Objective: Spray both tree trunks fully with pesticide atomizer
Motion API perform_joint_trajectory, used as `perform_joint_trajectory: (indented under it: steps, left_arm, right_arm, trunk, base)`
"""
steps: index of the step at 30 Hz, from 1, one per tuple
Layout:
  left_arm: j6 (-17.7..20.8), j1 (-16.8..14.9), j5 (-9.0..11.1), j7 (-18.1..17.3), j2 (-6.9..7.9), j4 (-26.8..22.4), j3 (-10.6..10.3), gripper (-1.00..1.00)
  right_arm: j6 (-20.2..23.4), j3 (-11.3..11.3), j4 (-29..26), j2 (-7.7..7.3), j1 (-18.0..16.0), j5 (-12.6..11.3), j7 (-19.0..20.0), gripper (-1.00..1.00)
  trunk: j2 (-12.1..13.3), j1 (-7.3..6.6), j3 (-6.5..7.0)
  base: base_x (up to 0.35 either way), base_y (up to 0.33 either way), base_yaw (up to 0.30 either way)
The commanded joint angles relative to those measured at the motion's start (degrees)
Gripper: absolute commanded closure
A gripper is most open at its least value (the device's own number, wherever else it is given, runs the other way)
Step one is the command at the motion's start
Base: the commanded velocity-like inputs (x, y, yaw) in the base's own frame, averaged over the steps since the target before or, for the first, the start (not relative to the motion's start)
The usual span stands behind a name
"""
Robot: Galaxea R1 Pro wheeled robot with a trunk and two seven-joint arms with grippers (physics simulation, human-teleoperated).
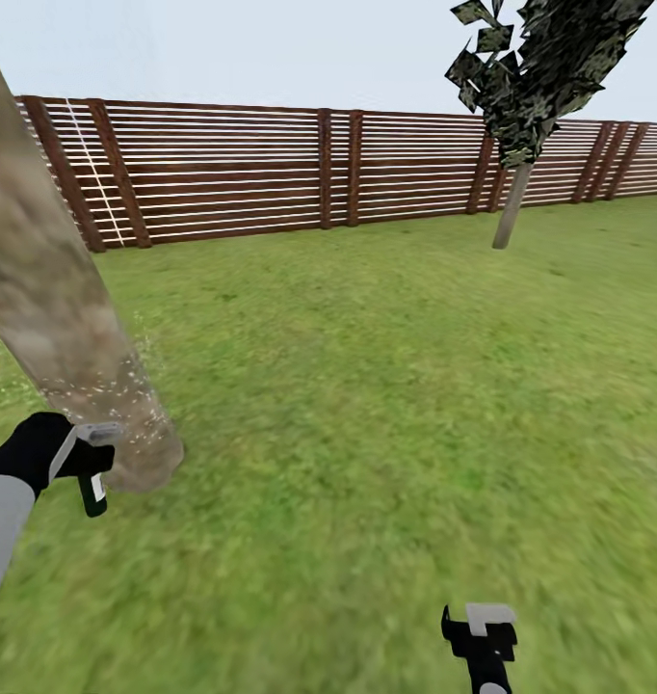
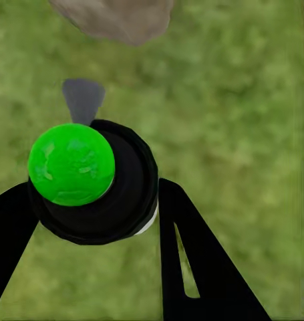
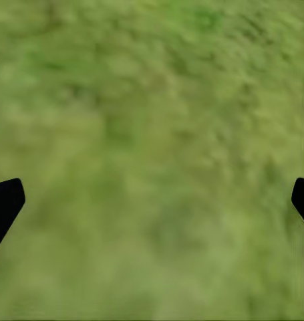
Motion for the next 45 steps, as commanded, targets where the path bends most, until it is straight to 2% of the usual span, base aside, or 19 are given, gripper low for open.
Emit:
perform_joint_trajectory:
  steps: [1,8,12,13,14,15,16,17,19,20,23,26,29,32,34,37,38,42,45]
  left_arm:
    - [-0.09,0.05,-0.21,0.05,-0.41,0.29,0.02,1.00]
    - [-4.41,3.33,-0.16,0.18,-1.12,1.61,0.15,1.00]
    - [-5.22,5.76,2.23,-0.24,-1.30,1.39,0.03,1.00]
    - [-6.28,6.59,2.31,-0.60,-1.30,1.22,-0.06,1.00]
    - [-10.79,8.26,2.22,-1.80,-1.26,1.16,-0.34,1.00]
    - [-15.64,10.20,1.78,-5.27,-1.24,1.08,-1.09,1.00]
    - [-21.63,12.49,0.46,-13.46,-1.08,1.01,-4.07,1.00]
    - [-25.36,13.25,-0.67,-18.56,-0.96,1.07,-6.35,1.00]
    - [-33.20,14.25,-3.47,-26.14,-0.83,1.49,-9.22,1.00]
    - [-36.84,14.86,-5.16,-28.85,-0.81,1.59,-9.84,1.00]
    - [-45.07,15.53,-11.75,-38.48,-0.83,1.79,-10.48,1.00]
    - [-47.96,15.65,-18.62,-46.11,-1.21,1.57,-10.34,1.00]
    - [-48.48,15.70,-21.17,-49.99,-2.20,1.21,-11.28,1.00]
    - [-48.41,15.70,-21.68,-50.41,-5.00,1.03,-16.61,1.00]
    - [-48.35,15.70,-21.81,-50.20,-6.85,1.03,-18.06,1.00]
    - [-48.35,15.67,-24.25,-50.12,-8.52,1.03,-18.49,1.00]
    - [-48.42,15.69,-25.60,-50.10,-8.89,1.03,-18.44,1.00]
    - [-48.47,15.70,-29.28,-50.09,-11.69,1.12,-18.50,1.00]
    - [-48.41,15.67,-32.04,-50.17,-14.16,1.12,-18.56,1.00]
  right_arm:
    - [0.00,0.00,0.00,0.01,0.01,0.00,-0.01,-1.00]
    - [0.00,0.00,-0.02,0.02,0.01,0.00,-0.03,-1.00]
    - [0.00,-0.07,-0.08,-0.01,0.00,0.00,-0.07,-1.00]
    - [0.00,-0.08,-0.09,-0.04,0.00,0.00,-0.03,-1.00]
    - [0.02,-0.01,-0.10,-0.04,0.00,0.00,-0.01,-1.00]
    - [0.08,0.05,-0.18,0.00,0.01,0.04,0.02,-1.00]
    - [0.20,1.33,-0.39,0.10,0.00,0.89,0.07,-1.00]
    - [0.46,3.05,-0.56,0.15,-0.01,2.24,0.09,-1.00]
    - [2.05,6.03,-2.56,0.18,0.03,5.63,0.71,-1.00]
    - [3.16,6.69,-4.78,0.19,0.05,7.23,3.52,-1.00]
    - [8.17,7.26,-13.38,0.04,0.02,11.13,24.42,-1.00]
    - [13.94,7.36,-20.19,-0.05,-0.31,11.81,41.14,-1.00]
    - [15.12,7.38,-26.94,-0.14,-0.44,11.98,58.06,-1.00]
    - [15.28,7.41,-29.80,0.12,-0.50,11.84,63.50,-1.00]
    - [15.29,8.01,-30.05,0.53,-0.69,11.79,63.96,-1.00]
    - [15.37,12.46,-30.63,0.85,-0.93,11.75,64.07,-1.00]
    - [15.37,13.71,-30.84,0.88,-1.09,11.71,64.19,1.00]
    - [15.30,14.73,-34.52,2.18,-1.86,11.75,70.87,1.00]
    - [15.33,14.83,-35.78,2.49,-1.93,11.70,72.43,1.00]
  trunk:
    - [0.00,0.00,0.00]
    - [0.00,0.00,0.00]
    - [0.00,0.00,0.00]
    - [0.00,0.00,0.00]
    - [0.00,0.00,0.00]
    - [0.00,0.00,0.00]
    - [0.00,0.00,0.00]
    - [0.00,0.00,0.00]
    - [0.00,0.00,0.00]
    - [0.00,0.00,0.00]
    - [0.00,0.00,0.00]
    - [0.00,0.00,0.00]
    - [0.00,0.00,0.00]
    - [0.00,0.00,0.00]
    - [0.00,0.00,0.00]
    - [0.00,0.00,0.00]
    - [0.00,0.00,0.00]
    - [0.00,0.00,0.00]
    - [0.00,0.00,0.00]
  base:
    - [0.029,-0.266,0.090]
    - [-0.160,-0.226,0.253]
    - [-0.207,-0.142,0.178]
    - [-0.324,-0.020,0.028]
    - [-0.334,-0.008,0.011]
    - [-0.325,-0.003,0.005]
    - [-0.262,-0.001,0.002]
    - [-0.228,-0.001,0.001]
    - [-0.192,0.000,0.000]
    - [-0.159,0.000,0.000]
    - [-0.122,0.000,0.000]
    - [-0.028,0.000,0.000]
    - [-0.004,0.000,0.000]
    - [0.000,0.000,0.000]
    - [0.000,0.000,0.000]
    - [0.000,0.000,0.000]
    - [0.000,0.000,0.000]
    - [0.000,0.000,0.000]
    - [0.000,0.000,0.000]
